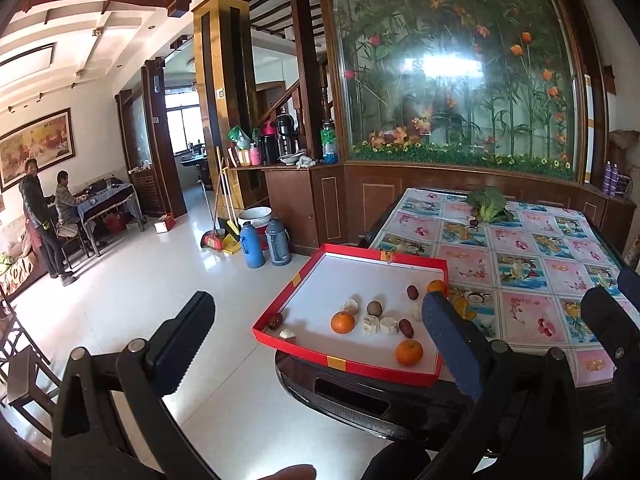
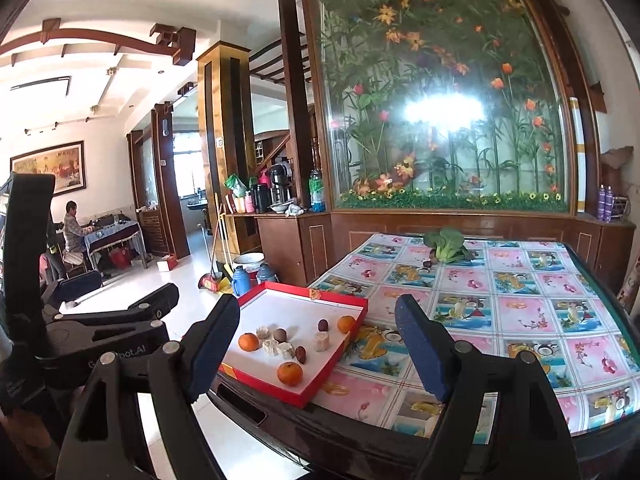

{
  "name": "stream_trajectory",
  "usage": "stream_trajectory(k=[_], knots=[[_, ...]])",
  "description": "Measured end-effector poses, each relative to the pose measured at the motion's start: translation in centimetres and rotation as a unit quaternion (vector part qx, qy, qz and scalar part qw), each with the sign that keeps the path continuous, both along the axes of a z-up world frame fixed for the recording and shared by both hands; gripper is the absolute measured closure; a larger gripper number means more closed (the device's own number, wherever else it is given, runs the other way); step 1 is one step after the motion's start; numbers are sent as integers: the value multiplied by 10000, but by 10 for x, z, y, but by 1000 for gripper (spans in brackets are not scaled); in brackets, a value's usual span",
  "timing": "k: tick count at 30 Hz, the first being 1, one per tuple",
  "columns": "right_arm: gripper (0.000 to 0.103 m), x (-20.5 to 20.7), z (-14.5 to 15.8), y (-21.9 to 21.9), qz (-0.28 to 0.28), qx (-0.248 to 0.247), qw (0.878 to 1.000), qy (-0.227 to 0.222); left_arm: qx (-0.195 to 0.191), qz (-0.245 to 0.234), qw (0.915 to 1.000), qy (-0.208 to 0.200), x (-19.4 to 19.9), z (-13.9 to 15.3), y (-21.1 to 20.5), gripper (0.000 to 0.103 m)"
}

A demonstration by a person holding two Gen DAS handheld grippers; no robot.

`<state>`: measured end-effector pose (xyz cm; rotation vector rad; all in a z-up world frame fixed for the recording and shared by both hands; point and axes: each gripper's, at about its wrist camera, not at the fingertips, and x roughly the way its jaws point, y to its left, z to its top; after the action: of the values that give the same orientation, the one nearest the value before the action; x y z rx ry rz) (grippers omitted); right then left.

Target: Organize fruits

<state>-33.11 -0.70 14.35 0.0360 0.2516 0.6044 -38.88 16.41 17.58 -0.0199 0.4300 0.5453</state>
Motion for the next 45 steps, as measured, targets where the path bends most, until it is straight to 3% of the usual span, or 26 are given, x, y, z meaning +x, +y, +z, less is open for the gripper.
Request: stream_trajectory(k=[10, 33, 45], knots=[[23, 0, -1, 10, 95, 38, 9999, 139, 108, -74, 9999, -28, -18, -2, 6, 0], [23, -1, 1, 18, 166, 76, 9998, 75, -233, 109, 9996, 99, -25, -8, 31, 0], [23, 8, -7, 33, 177, -111, 9996, 201, -176, 73, 9996, 213, -21, -14, 36, 0]])
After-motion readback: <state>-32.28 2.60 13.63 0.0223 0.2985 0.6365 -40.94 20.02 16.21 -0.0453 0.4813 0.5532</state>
